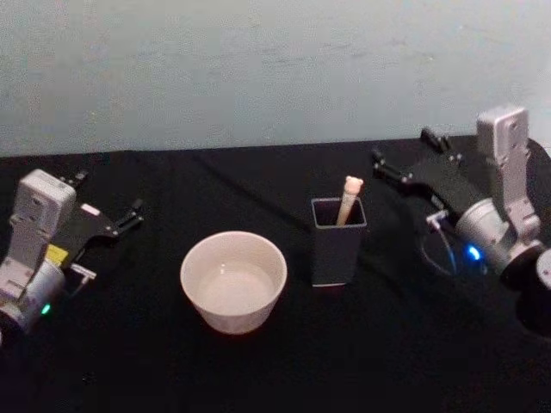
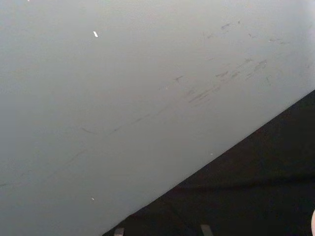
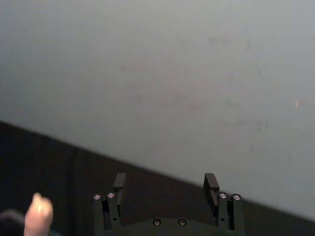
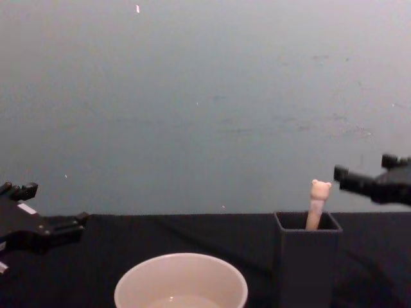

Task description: Pick up the stirring spoon with one hand, stir inside the cup, then place it back in its original position.

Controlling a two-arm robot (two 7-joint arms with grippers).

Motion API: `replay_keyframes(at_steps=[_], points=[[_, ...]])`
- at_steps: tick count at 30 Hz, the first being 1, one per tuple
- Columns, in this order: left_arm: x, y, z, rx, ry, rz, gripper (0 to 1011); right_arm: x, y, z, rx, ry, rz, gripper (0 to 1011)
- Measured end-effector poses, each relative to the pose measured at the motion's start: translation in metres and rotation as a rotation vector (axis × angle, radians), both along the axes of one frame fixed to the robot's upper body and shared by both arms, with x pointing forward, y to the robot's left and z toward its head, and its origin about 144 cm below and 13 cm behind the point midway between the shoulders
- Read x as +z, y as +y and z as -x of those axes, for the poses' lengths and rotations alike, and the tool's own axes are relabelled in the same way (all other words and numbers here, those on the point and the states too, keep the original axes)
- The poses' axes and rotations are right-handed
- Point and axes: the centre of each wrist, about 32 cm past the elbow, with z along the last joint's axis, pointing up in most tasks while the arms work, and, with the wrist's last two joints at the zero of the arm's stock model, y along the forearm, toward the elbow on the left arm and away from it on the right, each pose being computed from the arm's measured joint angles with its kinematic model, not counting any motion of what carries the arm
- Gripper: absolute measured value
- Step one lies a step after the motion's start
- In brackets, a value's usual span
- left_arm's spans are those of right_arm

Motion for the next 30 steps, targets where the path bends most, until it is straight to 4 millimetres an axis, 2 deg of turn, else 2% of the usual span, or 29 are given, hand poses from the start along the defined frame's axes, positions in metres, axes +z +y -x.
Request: replay_keyframes(at_steps=[3, 9, 30], points=[[0.0, 0.0, 0.0, 0.0, 0.0, 0.0, 1001, -0.016, 0.002, 0.002, 0.001, 0.033, 0.014, 1002], [0.0, 0.0, 0.0, 0.0, 0.0, 0.0, 1001, -0.031, 0.006, 0.005, 0.016, 0.08, 0.029, 1002], [0.0, 0.0, 0.0, 0.0, 0.0, 0.0, 1001, -0.03, 0.005, 0.005, 0.016, 0.077, 0.03, 1002]])
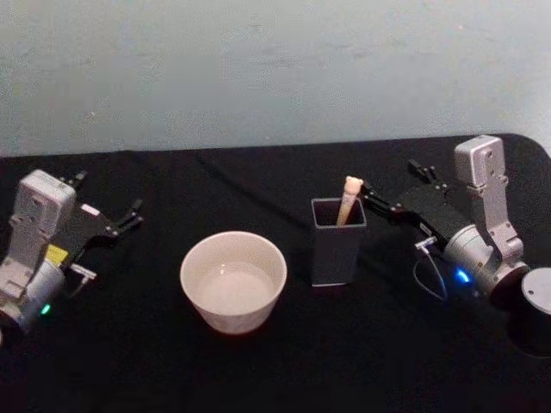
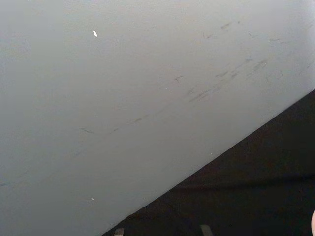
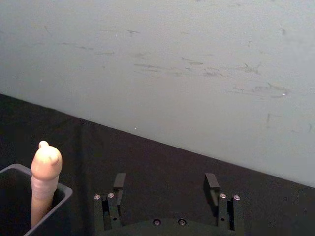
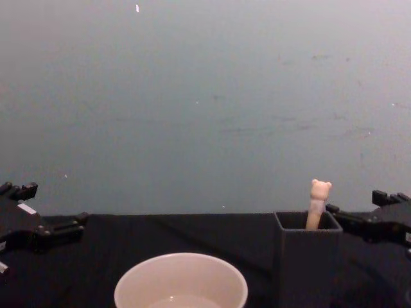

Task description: Pick up the stirring spoon with one hand, stir inside the cup, then place it back in its original position.

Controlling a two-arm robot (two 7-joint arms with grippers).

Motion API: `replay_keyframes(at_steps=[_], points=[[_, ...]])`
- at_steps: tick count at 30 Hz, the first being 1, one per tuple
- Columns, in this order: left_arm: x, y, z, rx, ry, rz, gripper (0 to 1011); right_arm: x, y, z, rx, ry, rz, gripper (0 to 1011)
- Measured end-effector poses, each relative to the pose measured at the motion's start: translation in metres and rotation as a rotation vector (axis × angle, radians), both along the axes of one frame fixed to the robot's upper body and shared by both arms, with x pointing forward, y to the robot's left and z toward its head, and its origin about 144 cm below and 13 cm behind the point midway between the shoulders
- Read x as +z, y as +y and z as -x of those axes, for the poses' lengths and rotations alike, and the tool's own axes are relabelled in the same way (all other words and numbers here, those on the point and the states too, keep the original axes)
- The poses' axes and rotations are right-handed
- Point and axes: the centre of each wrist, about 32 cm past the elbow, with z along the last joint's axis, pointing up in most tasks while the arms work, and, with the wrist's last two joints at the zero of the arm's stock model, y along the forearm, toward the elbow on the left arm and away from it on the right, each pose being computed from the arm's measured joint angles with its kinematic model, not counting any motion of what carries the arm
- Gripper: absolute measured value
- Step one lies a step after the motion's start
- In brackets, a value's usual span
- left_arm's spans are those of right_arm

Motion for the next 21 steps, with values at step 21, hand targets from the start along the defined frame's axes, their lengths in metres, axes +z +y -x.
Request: replay_keyframes(at_steps=[21], points=[[0.0, 0.0, 0.0, 0.0, 0.0, 0.0, 1001, 0.0007, 0.0, -0.0002, -0.001, -0.003, -0.002, 1002]])
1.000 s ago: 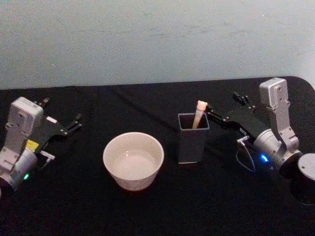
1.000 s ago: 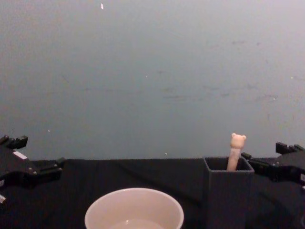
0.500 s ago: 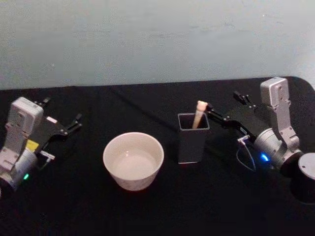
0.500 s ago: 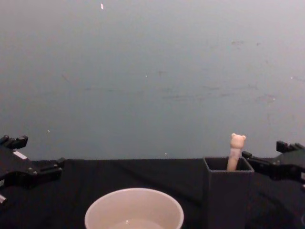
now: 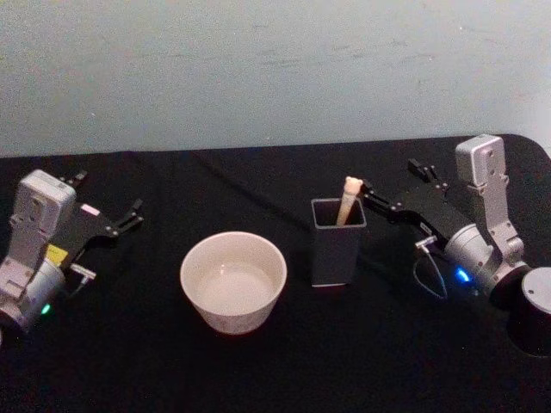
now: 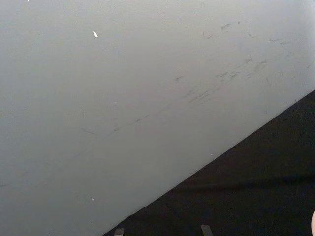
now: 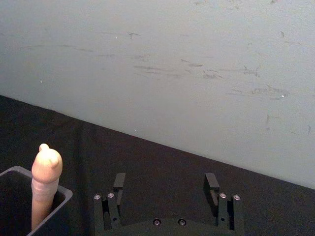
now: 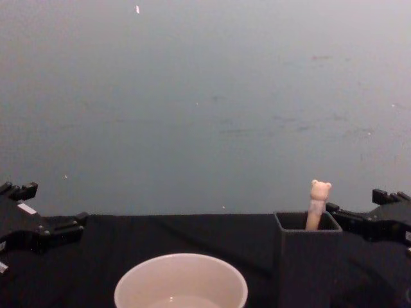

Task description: Pick up the stirring spoon with one hand, stir inside the cup, then place it back in its original position.

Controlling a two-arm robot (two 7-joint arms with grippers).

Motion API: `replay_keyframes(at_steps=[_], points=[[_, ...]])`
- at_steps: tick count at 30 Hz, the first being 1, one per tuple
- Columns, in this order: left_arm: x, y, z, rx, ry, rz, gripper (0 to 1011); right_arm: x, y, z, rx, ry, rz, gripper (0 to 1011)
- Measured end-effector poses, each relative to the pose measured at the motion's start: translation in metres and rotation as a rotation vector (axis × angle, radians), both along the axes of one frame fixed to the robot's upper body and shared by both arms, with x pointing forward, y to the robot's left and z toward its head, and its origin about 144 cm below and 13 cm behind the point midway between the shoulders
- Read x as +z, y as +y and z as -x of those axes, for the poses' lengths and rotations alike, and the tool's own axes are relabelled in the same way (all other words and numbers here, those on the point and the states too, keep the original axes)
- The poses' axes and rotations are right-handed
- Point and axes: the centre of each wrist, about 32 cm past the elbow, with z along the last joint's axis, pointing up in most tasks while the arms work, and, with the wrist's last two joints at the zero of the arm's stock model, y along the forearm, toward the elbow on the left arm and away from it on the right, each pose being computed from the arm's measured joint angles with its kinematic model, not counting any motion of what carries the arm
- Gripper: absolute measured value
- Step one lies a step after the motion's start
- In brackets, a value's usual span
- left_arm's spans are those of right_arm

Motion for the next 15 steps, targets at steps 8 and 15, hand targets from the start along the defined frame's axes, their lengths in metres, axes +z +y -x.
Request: replay_keyframes(at_steps=[8, 15], points=[[0.0, 0.0, 0.0, 0.0, 0.0, 0.0, 1001, 0.0, 0.0, 0.0, 0.0, 0.0, 0.0, 1002], [0.0, 0.0, 0.0, 0.0, 0.0, 0.0, 1001, 0.0, 0.0, 0.0, 0.0, 0.0, 0.0, 1002]])
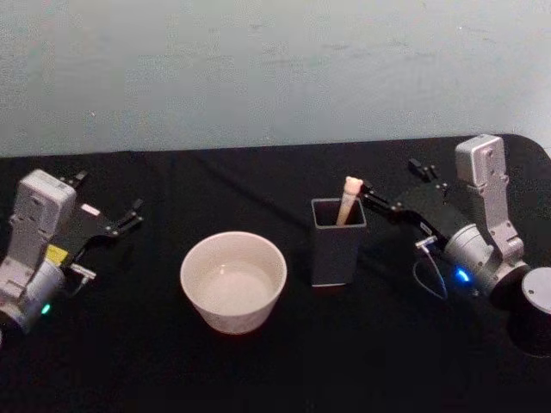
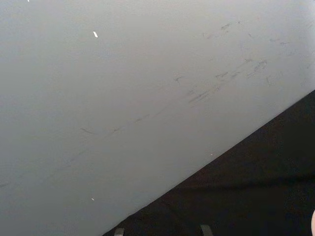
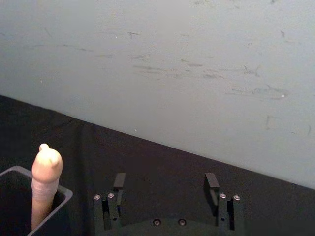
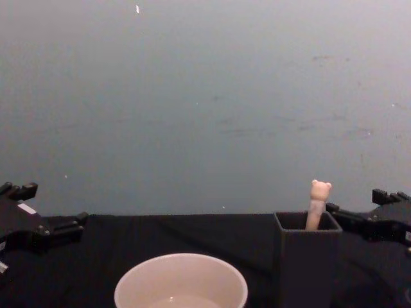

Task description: Pick up the stirring spoon with one hand, stir inside the cup, then place it back in its original position.

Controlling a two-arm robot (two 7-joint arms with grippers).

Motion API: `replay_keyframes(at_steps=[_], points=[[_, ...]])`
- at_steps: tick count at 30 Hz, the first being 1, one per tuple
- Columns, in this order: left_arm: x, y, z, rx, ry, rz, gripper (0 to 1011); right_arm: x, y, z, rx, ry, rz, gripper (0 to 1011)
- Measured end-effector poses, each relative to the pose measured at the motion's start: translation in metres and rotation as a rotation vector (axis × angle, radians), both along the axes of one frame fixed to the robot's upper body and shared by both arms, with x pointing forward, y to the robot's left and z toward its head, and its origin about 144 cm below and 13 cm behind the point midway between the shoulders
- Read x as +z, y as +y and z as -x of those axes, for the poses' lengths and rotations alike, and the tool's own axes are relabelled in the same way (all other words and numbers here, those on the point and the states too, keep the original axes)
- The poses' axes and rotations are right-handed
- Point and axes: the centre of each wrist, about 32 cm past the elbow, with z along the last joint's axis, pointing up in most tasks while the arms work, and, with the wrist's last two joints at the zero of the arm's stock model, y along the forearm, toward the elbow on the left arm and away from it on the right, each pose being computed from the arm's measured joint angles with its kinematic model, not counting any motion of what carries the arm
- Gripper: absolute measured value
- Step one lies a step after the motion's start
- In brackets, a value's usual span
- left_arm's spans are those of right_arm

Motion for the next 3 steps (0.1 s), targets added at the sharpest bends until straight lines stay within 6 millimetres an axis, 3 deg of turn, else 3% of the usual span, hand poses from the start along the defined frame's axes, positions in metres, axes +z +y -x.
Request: replay_keyframes(at_steps=[3], points=[[0.0, 0.0, 0.0, 0.0, 0.0, 0.0, 1001, 0.0, 0.0, 0.0, 0.0, 0.0, 0.0, 1002]])
